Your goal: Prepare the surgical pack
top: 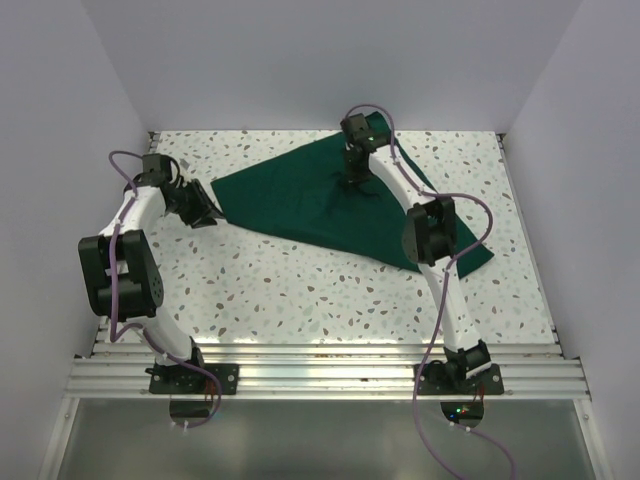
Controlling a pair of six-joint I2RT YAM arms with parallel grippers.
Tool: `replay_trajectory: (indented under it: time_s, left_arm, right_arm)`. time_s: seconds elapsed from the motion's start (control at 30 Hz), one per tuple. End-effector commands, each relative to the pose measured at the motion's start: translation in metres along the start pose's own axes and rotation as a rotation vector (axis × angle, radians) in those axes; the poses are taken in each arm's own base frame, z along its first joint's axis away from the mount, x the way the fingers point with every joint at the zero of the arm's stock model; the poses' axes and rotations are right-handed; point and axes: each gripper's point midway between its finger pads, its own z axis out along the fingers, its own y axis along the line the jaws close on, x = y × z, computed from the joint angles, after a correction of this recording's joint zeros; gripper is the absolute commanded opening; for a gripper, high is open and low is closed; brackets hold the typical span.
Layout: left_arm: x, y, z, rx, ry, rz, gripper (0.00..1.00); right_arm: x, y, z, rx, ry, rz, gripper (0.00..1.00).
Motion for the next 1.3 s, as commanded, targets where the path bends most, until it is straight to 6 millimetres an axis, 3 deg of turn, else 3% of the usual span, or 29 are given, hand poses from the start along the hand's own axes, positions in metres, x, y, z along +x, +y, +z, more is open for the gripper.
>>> replay_trajectory:
  time_s: [0.0, 0.17, 0.27, 0.47, 0.7, 0.73, 0.83, 1.03, 1.17, 1.2, 1.23, 1.27]
  left_arm:
    - [-0.011, -0.003, -0.008, 0.004, -0.023, 0.016, 0.36]
    - [-0.012, -0.004, -0.009, 0.003, -0.027, 0.012, 0.36]
    - [-0.012, -0.004, -0.009, 0.004, -0.027, 0.012, 0.36]
    - [-0.012, -0.003, -0.008, 0.000, -0.024, 0.017, 0.36]
    - [-0.011, -0.004, -0.007, 0.007, -0.014, 0.023, 0.36]
    - [-0.012, -0.006, -0.006, 0.017, -0.016, 0.026, 0.36]
    - [-0.016, -0.019, -0.002, 0.100, -0.009, 0.037, 0.34]
    - [-0.028, -0.052, 0.013, 0.242, -0.025, 0.059, 0.27]
    - [-0.034, -0.082, 0.031, 0.340, 0.000, 0.083, 0.20]
    - [-0.031, -0.082, 0.045, 0.342, 0.033, 0.067, 0.19]
    - [-0.032, -0.086, 0.051, 0.357, 0.045, 0.071, 0.19]
    - [-0.041, -0.096, 0.052, 0.377, 0.034, 0.090, 0.19]
  right_arm:
    - [-0.047, -0.009, -0.019, 0.005, -0.153, 0.060, 0.03]
    - [-0.080, -0.001, -0.045, -0.074, -0.263, 0.094, 0.02]
    - [-0.086, 0.000, -0.049, -0.083, -0.285, 0.112, 0.03]
    - [-0.070, 0.001, -0.027, -0.073, -0.232, 0.101, 0.06]
    - [-0.057, -0.016, -0.005, -0.013, -0.187, 0.121, 0.18]
    - [-0.057, -0.017, -0.007, -0.008, -0.188, 0.125, 0.25]
    - [-0.067, -0.020, -0.019, -0.015, -0.213, 0.139, 0.41]
    - [-0.076, -0.035, -0.065, -0.035, -0.232, 0.217, 0.51]
    - [-0.052, -0.052, -0.087, -0.092, -0.138, 0.341, 0.51]
    - [-0.029, -0.059, -0.078, -0.120, -0.055, 0.402, 0.49]
    - [-0.029, -0.066, -0.096, -0.140, -0.066, 0.430, 0.48]
    - [-0.021, -0.072, -0.098, -0.146, -0.051, 0.454, 0.46]
